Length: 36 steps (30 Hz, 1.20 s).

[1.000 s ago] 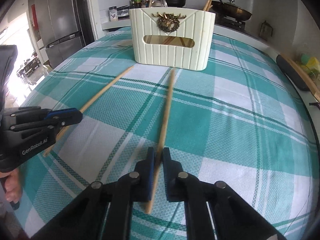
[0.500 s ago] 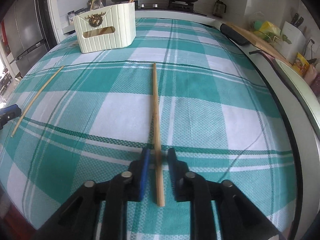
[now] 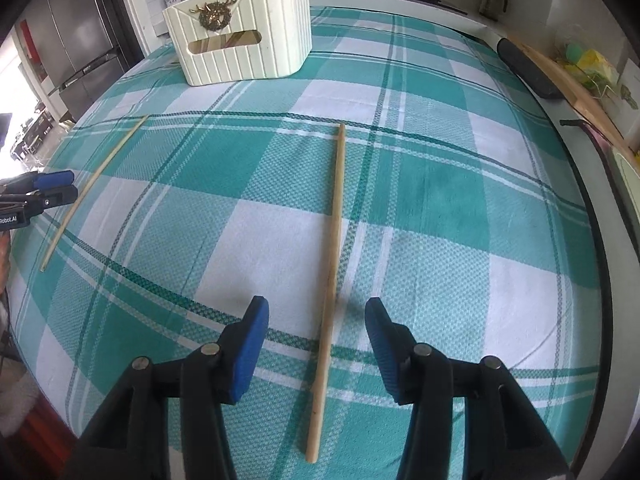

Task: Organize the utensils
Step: 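Grasp a chopstick with the right tool while the left tool grasps the last chopstick, then lift both chopsticks upright and lower them into the cream holder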

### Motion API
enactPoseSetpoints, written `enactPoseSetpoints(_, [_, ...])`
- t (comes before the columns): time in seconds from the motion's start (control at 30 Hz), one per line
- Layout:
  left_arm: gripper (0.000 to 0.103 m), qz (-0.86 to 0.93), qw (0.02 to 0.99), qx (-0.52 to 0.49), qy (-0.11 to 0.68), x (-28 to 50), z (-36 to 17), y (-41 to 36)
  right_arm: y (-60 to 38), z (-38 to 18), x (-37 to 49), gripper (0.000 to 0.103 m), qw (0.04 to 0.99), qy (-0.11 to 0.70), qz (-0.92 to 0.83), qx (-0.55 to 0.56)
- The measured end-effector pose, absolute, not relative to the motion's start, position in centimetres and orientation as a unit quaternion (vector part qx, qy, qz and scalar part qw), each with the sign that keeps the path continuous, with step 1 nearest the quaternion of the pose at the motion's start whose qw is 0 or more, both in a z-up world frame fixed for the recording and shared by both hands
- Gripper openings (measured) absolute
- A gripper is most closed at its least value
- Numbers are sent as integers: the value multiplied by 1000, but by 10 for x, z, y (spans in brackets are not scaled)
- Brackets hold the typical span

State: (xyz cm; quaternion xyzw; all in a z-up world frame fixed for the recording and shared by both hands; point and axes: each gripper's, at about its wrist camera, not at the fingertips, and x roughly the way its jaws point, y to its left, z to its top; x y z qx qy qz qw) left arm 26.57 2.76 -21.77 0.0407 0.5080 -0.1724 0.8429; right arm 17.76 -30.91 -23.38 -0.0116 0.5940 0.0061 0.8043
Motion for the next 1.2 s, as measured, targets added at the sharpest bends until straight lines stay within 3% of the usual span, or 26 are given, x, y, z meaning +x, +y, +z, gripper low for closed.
enactPoseSetpoints(0.07, [56, -165, 838, 46, 517, 281, -222, 24, -314, -236, 188, 51, 799, 601, 9, -13])
enactPoseSetpoints(0.23, [55, -152, 835, 95, 520, 308, -226, 8, -321, -240, 226, 51, 791, 612, 19, -9])
enactPoseSetpoints(0.27, [56, -151, 833, 103, 522, 312, -226, 4, -322, -241, 235, 48, 791, 611, 18, -8])
enactPoseSetpoints(0.3, [56, -151, 831, 106, 524, 315, -225, 1, -322, -242, 244, 34, 791, 611, 15, -9])
enactPoseSetpoints(0.33, [48, -154, 830, 104, 527, 319, -225, 0, -323, -244, 253, 27, 789, 614, 11, -9])
enactPoseSetpoints(0.37, [26, -156, 829, 102, 527, 322, -223, -2, -324, -244, 262, 18, 791, 612, 7, -9])
enactPoseSetpoints(0.4, [14, -156, 829, 103, 528, 325, -223, -4, -326, -245, 271, 7, 788, 615, 3, -8])
enactPoseSetpoints(0.43, [6, -155, 828, 104, 528, 329, -222, -6, -328, -247, 279, 6, 787, 617, 2, 1])
enactPoseSetpoints(0.57, [4, -156, 847, 79, 502, 326, -206, 1, -338, -237, 292, 6, 799, 599, -8, 49])
enactPoseSetpoints(0.9, [4, -226, 916, 0, 331, 239, -84, 27, -315, -108, 224, 6, 896, 438, 50, 57])
enactPoseSetpoints(1.2, [4, -244, 929, -35, 277, 212, -55, 29, -286, -70, 197, 6, 932, 355, 67, 23])
